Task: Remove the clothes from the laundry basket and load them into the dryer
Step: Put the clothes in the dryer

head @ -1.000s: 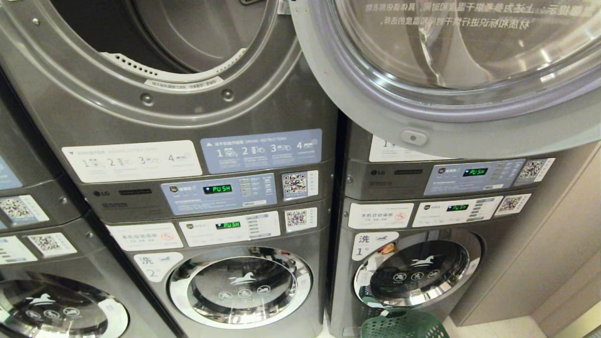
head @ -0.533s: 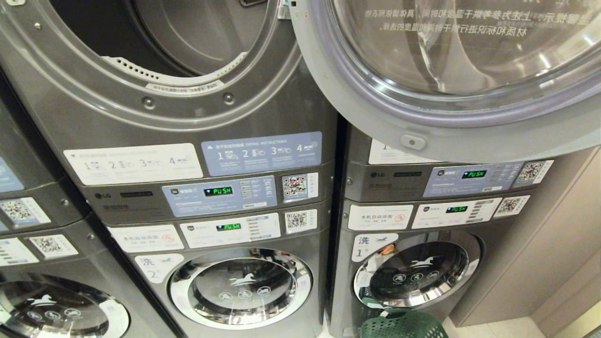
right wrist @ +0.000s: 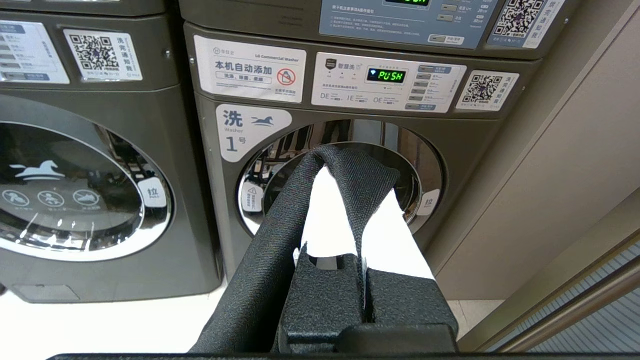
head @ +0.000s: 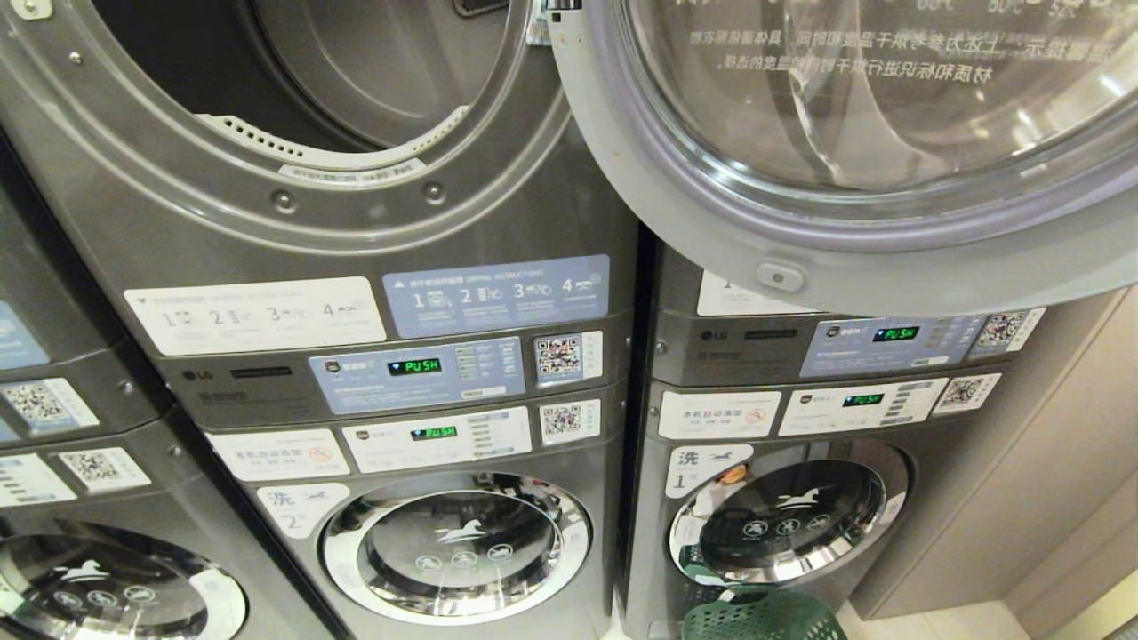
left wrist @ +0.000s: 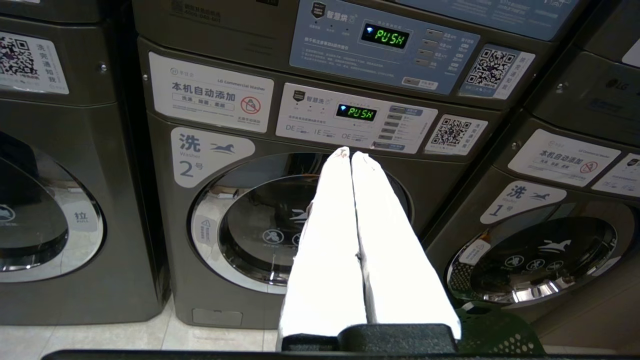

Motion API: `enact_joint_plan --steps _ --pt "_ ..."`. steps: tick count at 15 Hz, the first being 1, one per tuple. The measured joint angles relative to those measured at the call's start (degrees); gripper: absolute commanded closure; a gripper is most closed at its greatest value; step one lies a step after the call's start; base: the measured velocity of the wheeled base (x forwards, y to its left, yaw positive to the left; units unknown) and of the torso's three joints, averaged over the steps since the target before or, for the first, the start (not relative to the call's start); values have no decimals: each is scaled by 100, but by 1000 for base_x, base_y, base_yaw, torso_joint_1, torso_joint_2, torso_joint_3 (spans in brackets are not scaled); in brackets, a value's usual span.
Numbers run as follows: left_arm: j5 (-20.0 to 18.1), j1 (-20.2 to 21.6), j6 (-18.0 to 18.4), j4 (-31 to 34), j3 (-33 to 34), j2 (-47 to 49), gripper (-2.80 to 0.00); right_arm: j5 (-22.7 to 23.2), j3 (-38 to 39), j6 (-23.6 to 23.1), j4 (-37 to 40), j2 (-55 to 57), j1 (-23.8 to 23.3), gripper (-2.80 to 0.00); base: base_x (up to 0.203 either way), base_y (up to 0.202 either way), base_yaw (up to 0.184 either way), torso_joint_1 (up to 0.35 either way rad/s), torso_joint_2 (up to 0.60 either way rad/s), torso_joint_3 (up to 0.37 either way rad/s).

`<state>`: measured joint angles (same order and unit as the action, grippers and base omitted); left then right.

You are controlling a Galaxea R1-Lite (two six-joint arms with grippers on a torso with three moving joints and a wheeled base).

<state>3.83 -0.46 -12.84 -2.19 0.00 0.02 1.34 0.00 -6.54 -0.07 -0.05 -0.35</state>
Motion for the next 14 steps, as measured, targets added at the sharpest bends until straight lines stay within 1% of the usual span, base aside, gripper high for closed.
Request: enact_joint_plan --steps 8,10,14 --pt "2 0 -8 -12 0 0 0 6 0 33 -15 0 0 0 0 0 0 0 0 0" --pt "3 5 -8 -15 0 0 0 -5 0 37 -15 0 1 0 -1 109 -4 4 4 1" --pt "7 0 -9 -15 0 0 0 -2 0 42 -15 0 -2 0 0 194 -2 4 4 4"
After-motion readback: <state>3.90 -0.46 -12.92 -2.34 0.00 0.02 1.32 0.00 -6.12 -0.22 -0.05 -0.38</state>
